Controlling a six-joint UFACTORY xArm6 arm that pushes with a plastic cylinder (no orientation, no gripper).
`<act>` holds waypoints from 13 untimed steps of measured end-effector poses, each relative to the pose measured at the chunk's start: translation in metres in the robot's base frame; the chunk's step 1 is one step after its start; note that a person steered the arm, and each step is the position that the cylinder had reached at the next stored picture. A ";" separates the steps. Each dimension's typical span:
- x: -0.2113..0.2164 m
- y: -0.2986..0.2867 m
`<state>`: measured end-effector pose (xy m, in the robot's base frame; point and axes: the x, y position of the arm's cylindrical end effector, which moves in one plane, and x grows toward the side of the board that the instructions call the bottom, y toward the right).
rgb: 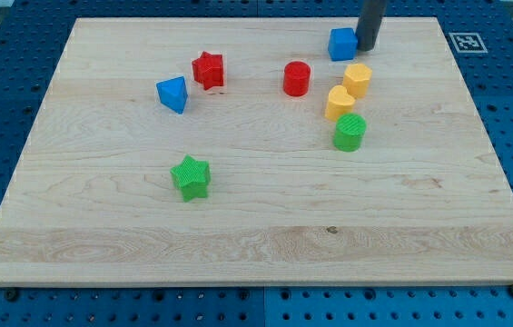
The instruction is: Drag the yellow hexagon towards bottom
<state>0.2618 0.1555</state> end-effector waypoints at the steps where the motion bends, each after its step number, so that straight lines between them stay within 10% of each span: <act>1: 0.001 -0.005; 13: 0.115 -0.030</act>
<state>0.3770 0.1254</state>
